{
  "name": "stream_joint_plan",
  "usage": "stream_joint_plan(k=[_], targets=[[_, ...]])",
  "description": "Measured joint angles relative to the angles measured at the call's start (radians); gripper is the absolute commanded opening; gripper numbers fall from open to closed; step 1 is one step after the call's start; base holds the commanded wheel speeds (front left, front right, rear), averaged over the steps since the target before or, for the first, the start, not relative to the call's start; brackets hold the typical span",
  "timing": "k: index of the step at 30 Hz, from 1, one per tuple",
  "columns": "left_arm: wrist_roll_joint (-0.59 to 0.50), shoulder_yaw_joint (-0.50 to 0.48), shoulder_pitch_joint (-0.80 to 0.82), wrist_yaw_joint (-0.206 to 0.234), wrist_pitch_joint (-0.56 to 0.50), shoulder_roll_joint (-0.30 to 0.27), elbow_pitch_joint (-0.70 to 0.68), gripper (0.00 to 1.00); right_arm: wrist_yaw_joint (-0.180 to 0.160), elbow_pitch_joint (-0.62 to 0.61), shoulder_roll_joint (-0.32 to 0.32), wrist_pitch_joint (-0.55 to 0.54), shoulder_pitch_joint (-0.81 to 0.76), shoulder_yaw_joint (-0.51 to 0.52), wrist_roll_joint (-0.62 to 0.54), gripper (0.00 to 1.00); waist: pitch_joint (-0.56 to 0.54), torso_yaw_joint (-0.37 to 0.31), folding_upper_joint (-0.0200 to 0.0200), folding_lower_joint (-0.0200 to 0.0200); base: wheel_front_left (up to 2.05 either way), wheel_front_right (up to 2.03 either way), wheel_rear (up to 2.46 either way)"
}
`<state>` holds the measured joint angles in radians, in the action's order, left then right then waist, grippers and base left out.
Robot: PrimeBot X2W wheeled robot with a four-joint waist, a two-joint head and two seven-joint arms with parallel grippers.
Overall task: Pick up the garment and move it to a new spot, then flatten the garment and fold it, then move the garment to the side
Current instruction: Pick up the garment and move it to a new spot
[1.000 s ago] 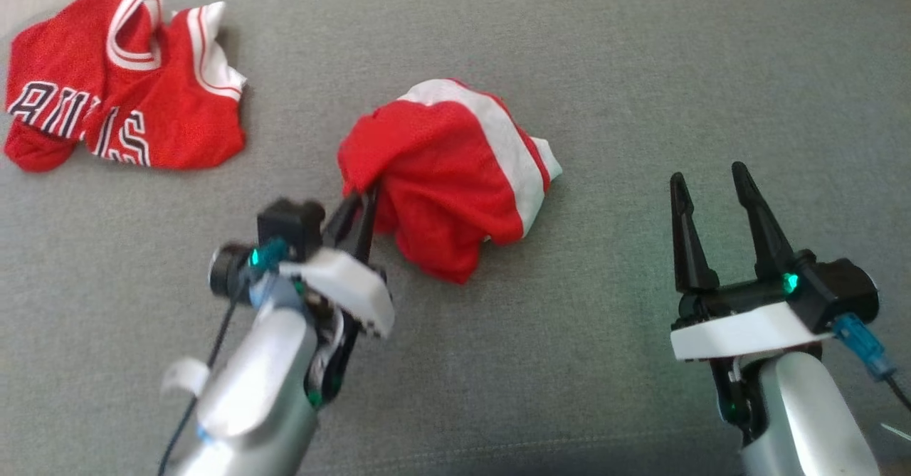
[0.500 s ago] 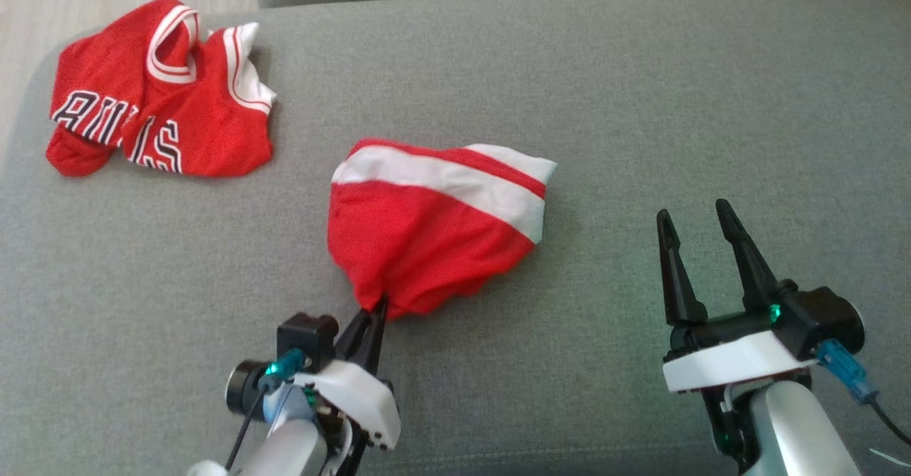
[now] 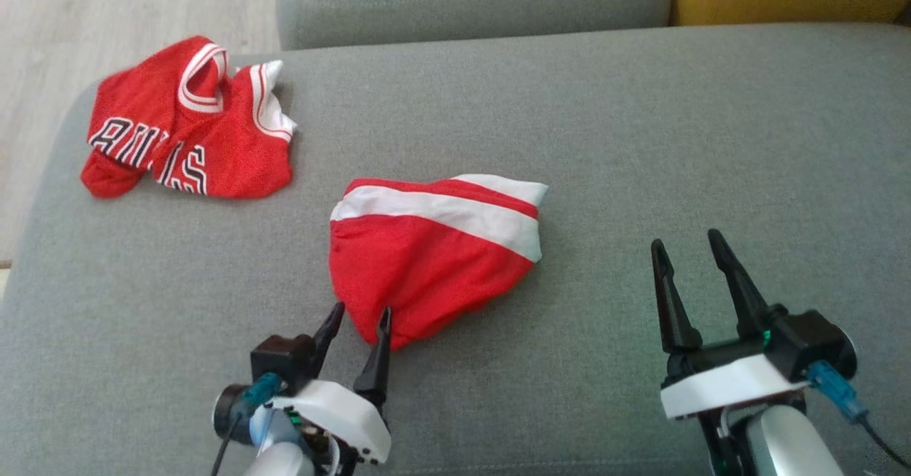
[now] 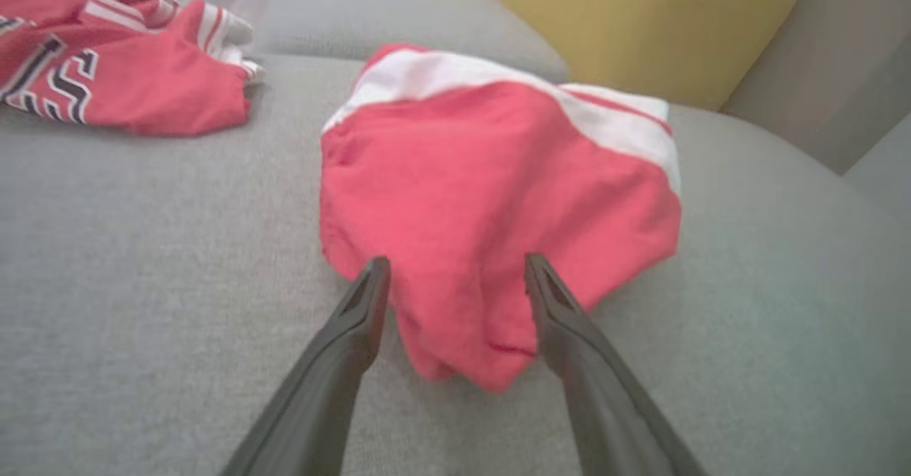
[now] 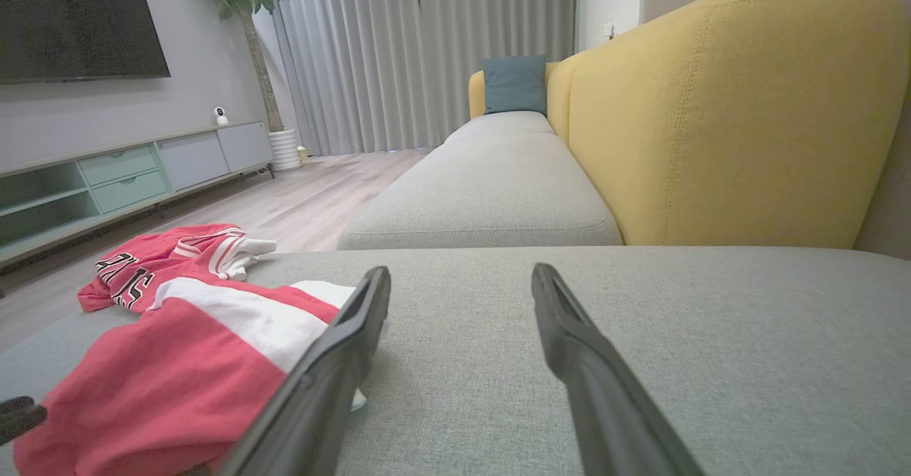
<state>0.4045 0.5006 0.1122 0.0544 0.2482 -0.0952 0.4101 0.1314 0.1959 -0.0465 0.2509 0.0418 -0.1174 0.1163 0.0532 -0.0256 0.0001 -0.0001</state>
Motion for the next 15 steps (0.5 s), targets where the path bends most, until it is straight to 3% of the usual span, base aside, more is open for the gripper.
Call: stream_joint_plan(k=[6,15], targets=[[-0.032,-0.069,-0.065,0.012,0.000,-0.002,-0.123,1.00,0.000,0.011,0.000,0.000,-0.042,0.007,0.002,1.00,-0.053,0.011,0.0000,0.0000,0.00,0.00,0.00],[-0.043,-0.141,-0.114,0.018,0.001,-0.002,-0.196,1.00,0.000,0.011,0.001,0.000,-0.055,0.025,0.009,1.00,-0.094,0.026,0.0000,0.0000,0.00,0.00,0.00]])
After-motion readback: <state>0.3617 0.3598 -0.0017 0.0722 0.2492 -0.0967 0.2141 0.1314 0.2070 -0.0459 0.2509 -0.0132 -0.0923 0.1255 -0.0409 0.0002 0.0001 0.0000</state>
